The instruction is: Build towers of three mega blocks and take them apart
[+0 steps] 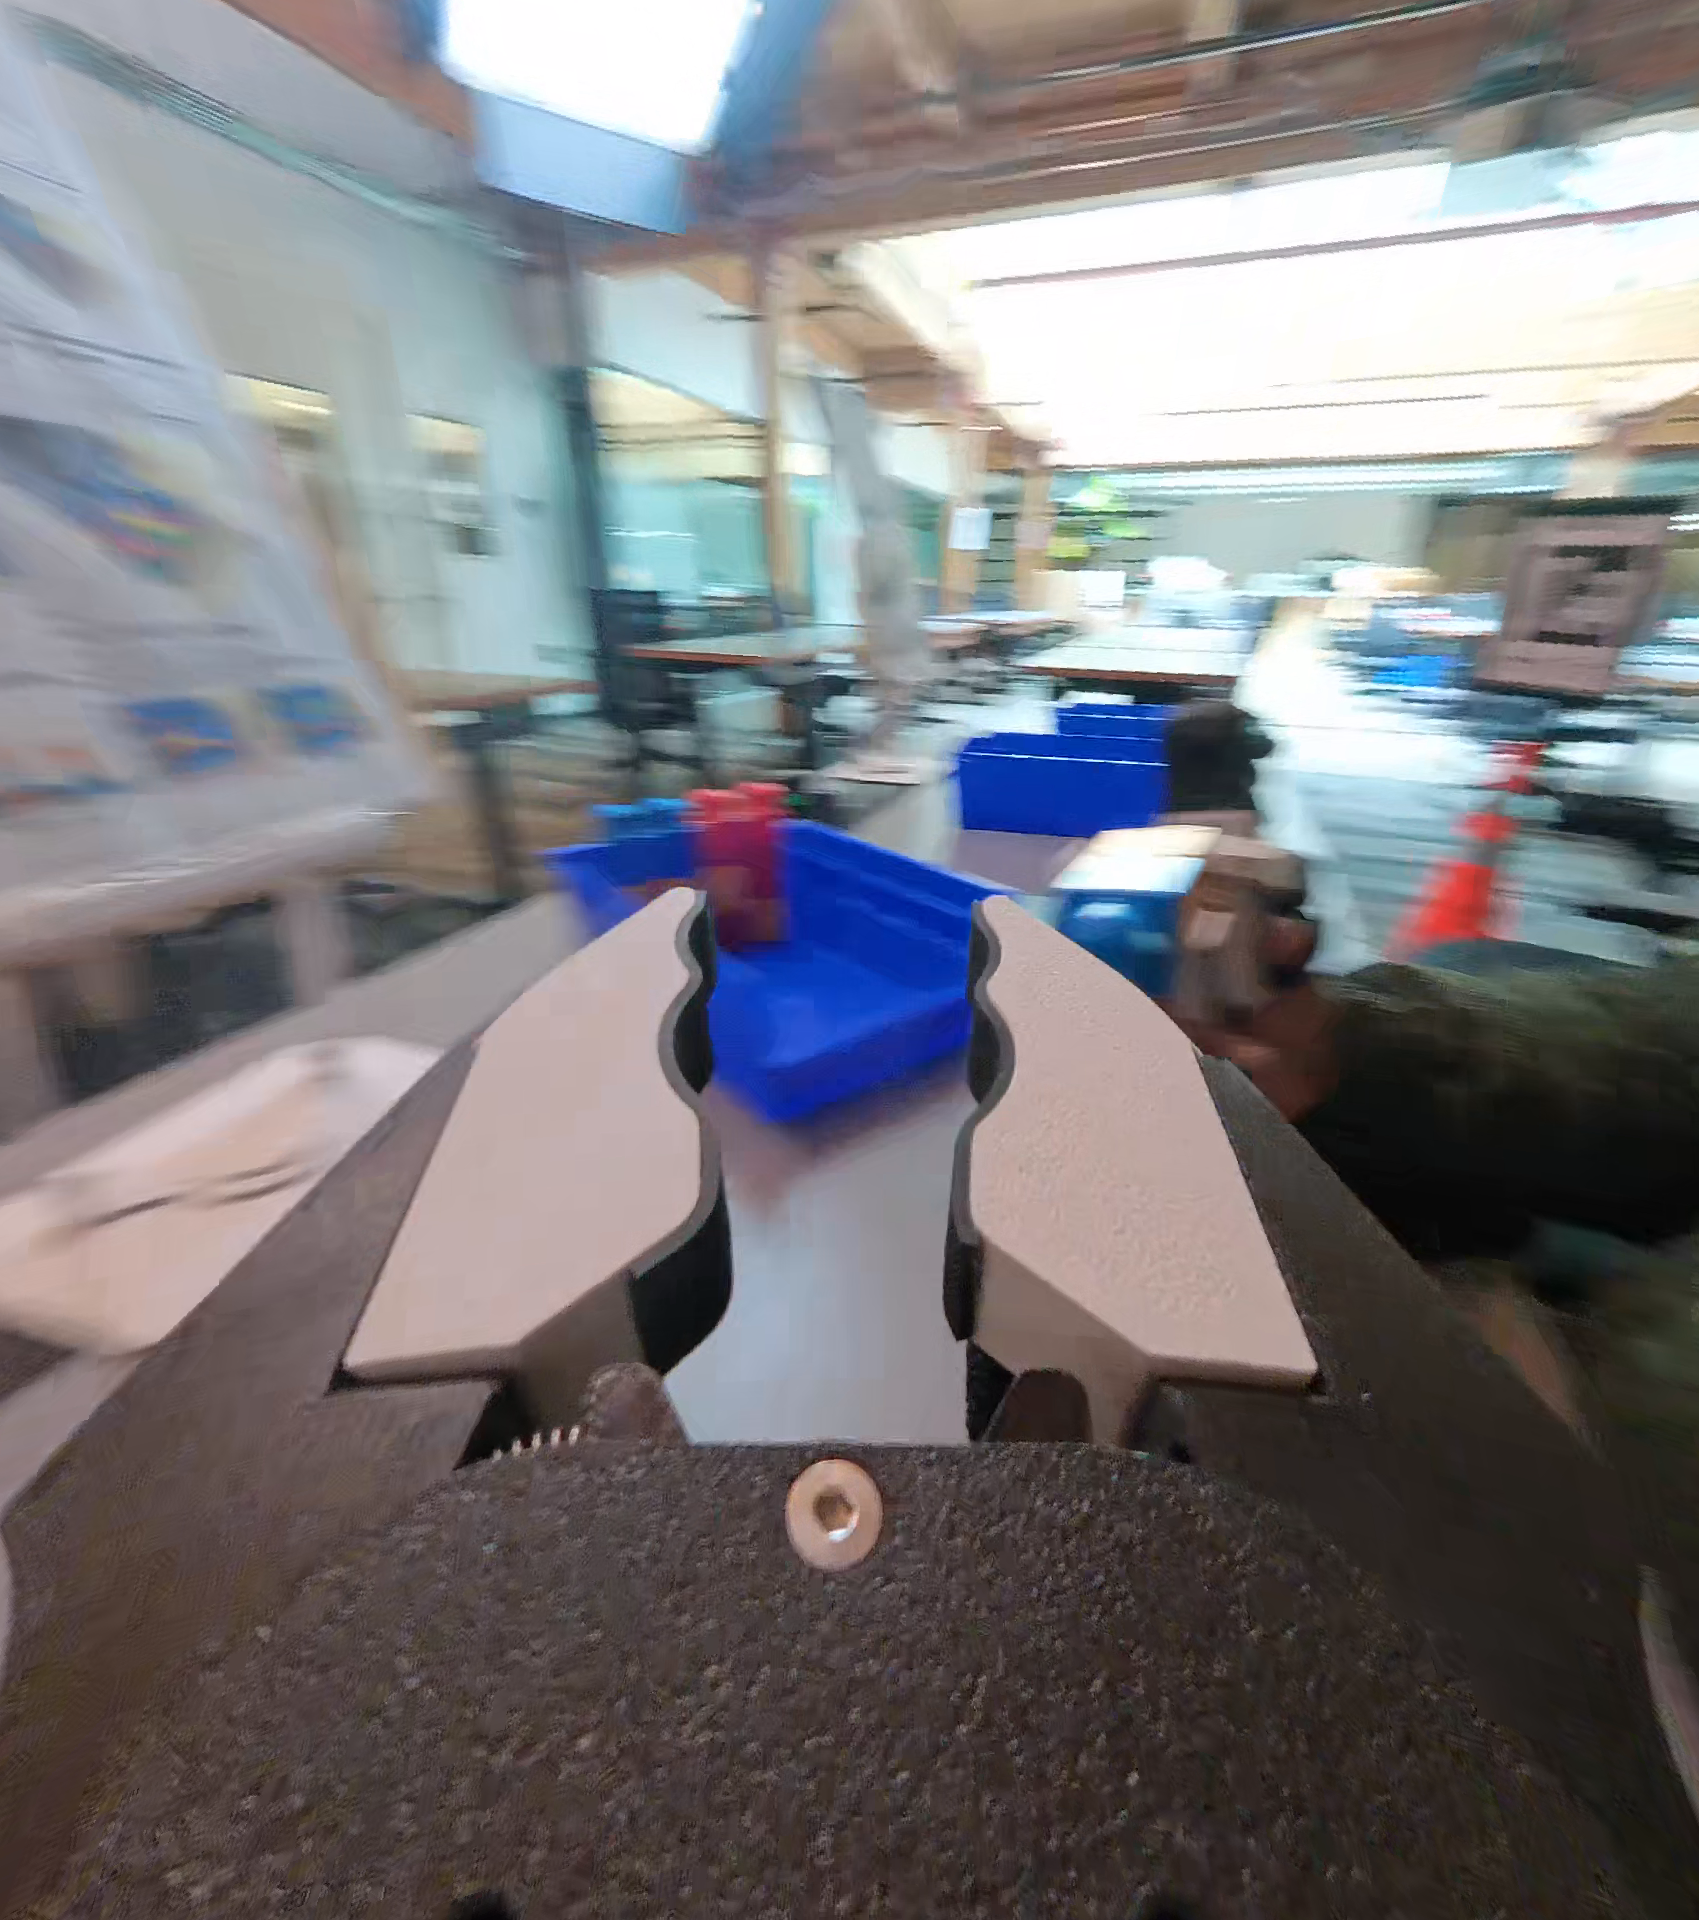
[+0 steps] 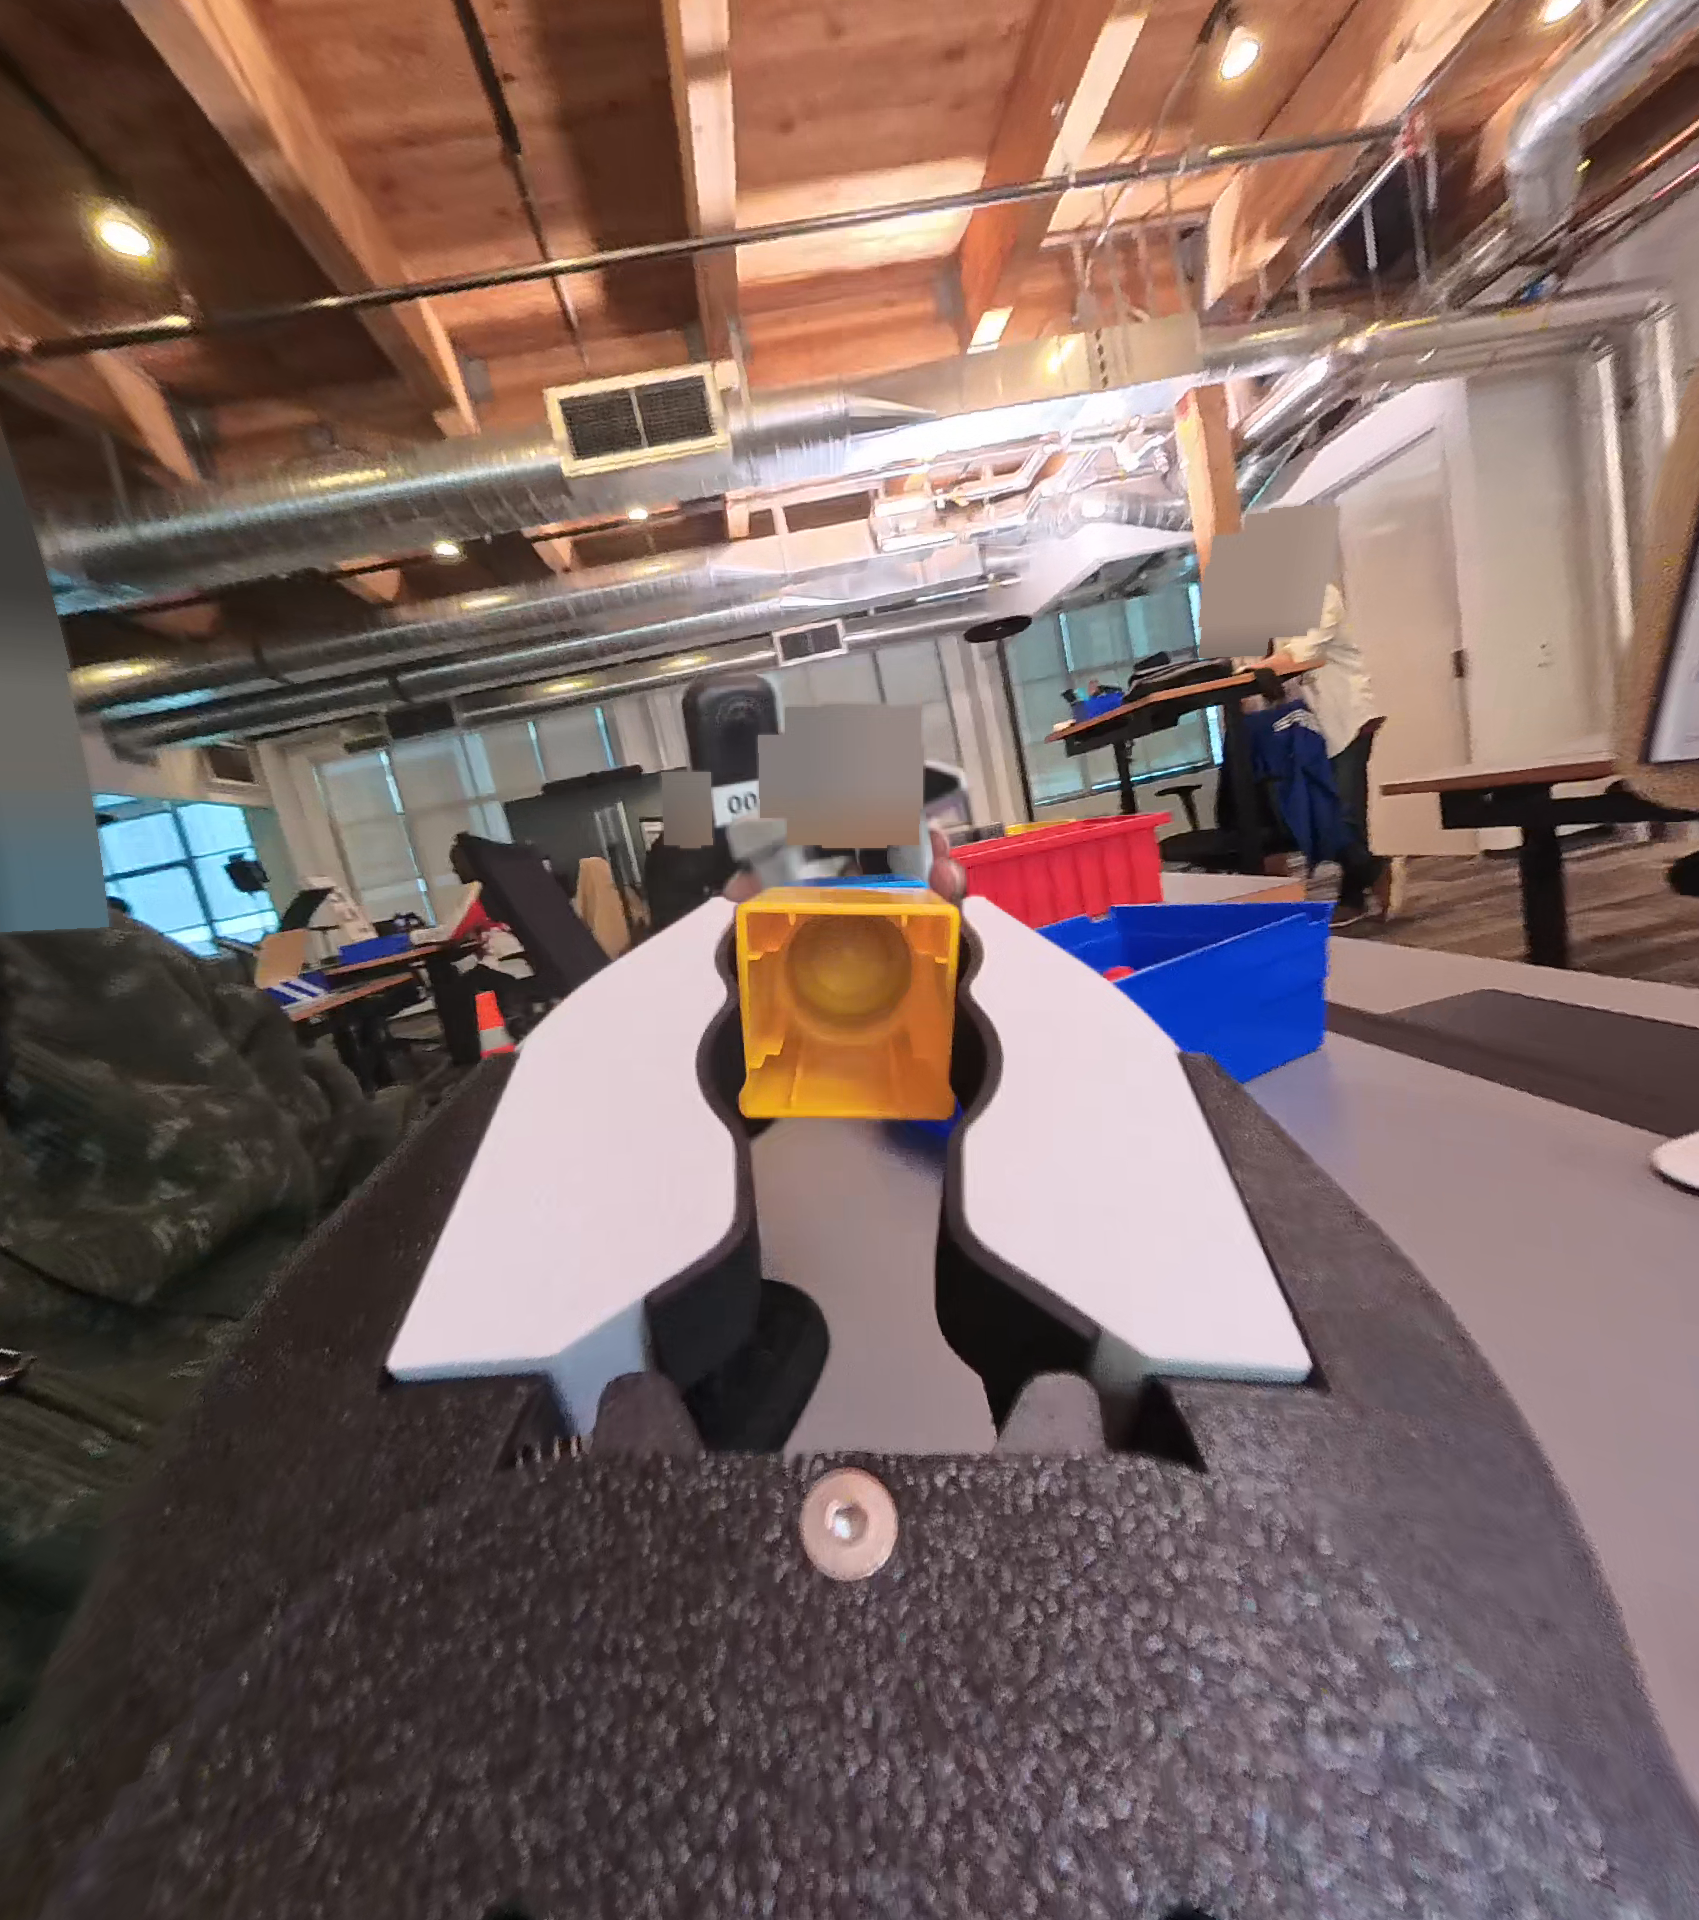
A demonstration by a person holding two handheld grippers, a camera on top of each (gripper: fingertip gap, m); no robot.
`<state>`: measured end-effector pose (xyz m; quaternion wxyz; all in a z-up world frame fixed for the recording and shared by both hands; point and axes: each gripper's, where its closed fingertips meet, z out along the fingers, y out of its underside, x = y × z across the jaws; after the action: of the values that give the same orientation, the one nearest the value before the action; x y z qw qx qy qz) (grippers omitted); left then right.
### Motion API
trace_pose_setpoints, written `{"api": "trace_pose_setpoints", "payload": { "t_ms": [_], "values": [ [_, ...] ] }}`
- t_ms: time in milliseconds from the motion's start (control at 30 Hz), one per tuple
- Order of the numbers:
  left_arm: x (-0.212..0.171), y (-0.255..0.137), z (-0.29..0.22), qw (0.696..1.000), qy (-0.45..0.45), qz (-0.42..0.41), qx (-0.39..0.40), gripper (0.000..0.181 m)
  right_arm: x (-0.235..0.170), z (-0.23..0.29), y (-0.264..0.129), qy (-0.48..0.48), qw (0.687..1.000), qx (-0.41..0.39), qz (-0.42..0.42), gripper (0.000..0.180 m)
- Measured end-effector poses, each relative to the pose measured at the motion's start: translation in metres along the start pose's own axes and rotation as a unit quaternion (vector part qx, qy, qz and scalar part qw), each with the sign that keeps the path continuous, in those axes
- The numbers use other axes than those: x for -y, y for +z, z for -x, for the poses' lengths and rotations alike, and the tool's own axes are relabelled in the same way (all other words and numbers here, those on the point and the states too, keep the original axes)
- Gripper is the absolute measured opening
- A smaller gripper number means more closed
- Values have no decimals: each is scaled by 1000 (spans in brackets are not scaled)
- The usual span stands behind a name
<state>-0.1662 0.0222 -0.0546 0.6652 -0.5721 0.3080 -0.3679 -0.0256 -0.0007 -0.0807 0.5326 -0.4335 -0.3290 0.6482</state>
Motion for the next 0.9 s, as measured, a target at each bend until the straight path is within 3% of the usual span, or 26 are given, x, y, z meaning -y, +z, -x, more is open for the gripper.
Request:
{"api": "trace_pose_setpoints", "payload": {
  "t_ms": [133,267,567,700,767,900],
  "values": [
    [9,-77,124,972,11,29,233,42,7,-3,-3,-10,1000,-10,-7,37],
    [-59,-141,211,916,-37,171,361,50,-2,-3,0,-11,1000,-7,11,37],
    [-153,-177,257,831,-52,386,398,58,-12,-5,2,-2,1000,-5,29,37],
    [-176,-182,265,804,-28,441,397,58,-13,-5,2,0,999,-3,32,37],
    [-187,-187,268,786,-14,472,398,46,-15,-5,2,2,999,-2,34,37],
    [-178,-189,264,780,8,480,403,37,-15,-5,2,4,999,-3,36,37]
  ]
}}
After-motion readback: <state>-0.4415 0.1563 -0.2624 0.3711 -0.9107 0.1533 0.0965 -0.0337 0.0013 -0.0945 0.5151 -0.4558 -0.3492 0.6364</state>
